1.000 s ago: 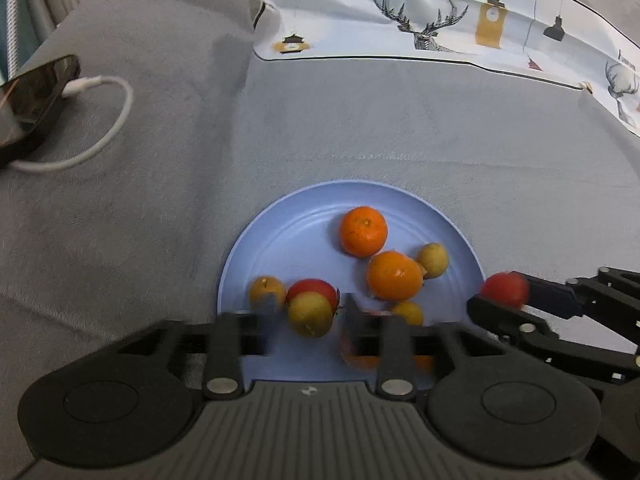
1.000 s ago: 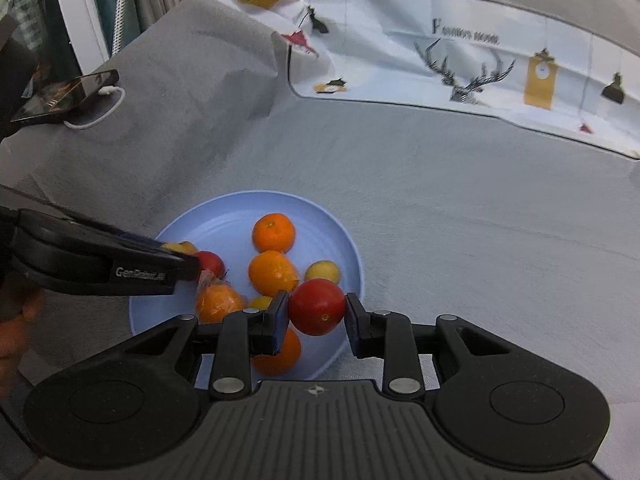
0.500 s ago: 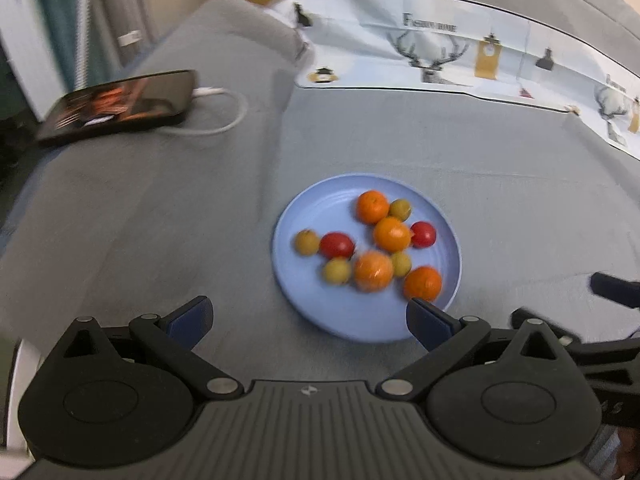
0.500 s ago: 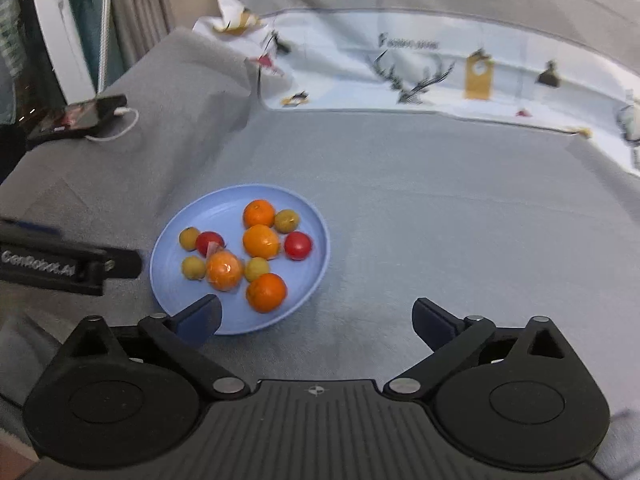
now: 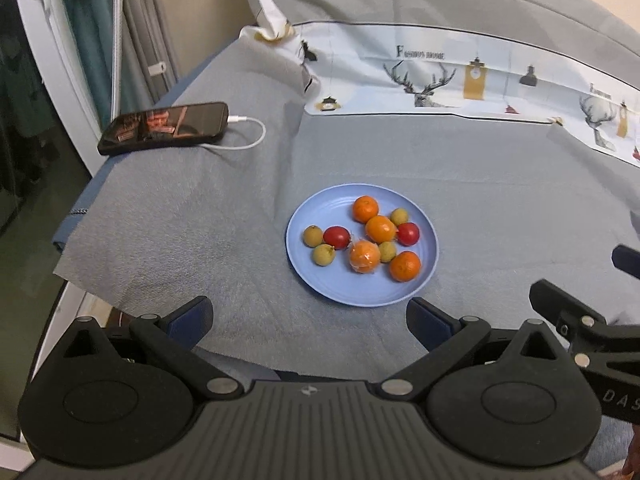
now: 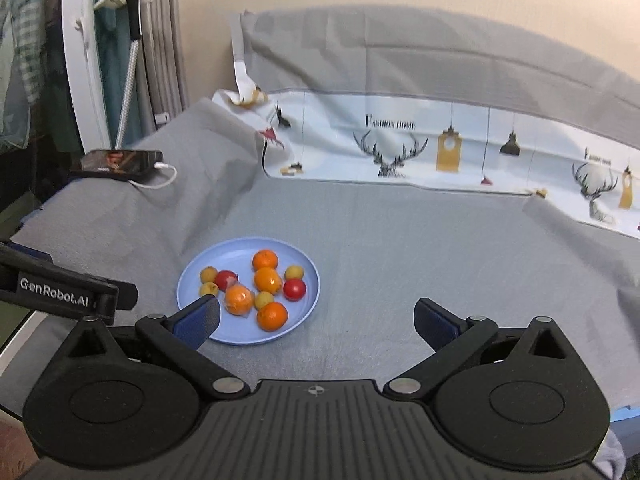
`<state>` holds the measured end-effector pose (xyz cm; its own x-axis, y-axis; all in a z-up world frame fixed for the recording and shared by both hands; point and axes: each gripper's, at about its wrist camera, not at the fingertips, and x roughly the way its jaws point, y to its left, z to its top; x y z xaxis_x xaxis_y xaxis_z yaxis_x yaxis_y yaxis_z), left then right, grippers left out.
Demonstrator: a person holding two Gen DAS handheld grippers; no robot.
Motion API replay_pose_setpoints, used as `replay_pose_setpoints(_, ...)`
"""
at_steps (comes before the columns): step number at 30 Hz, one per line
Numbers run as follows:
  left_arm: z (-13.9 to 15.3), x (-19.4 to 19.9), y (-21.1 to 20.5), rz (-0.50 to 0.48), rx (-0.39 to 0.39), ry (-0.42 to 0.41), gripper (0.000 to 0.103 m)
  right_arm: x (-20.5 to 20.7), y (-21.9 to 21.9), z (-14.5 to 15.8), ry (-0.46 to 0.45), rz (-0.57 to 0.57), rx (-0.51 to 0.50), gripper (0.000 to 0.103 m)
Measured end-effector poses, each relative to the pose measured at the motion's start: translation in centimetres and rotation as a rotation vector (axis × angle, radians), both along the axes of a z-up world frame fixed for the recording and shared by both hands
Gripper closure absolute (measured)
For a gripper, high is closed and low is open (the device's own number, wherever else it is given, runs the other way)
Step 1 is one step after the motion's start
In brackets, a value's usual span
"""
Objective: Organize fruits
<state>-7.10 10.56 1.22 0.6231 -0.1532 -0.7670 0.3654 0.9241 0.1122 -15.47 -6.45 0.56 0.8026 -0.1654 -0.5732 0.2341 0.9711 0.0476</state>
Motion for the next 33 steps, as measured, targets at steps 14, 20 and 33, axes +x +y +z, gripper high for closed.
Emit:
replay_pose_setpoints(14,0.8,-3.1,0.1,-0.031,0.007,-0.042,0.0,-3.0,1.0,1.0,-0.032,-0.018,-0.038,0.001)
replay_pose_setpoints(20,0.6,-3.0,0.1,-0.036,0.009,-0.033,0.0,-3.0,1.2,0.9,-0.015,-0.019,-0.04,0.001)
replay_pose_setpoints(33,0.1,-2.3,0.2,-0.047,0.023,-0.027,0.0,-2.0,1.7,0.6,0.016,-0.026,-0.05,0.001)
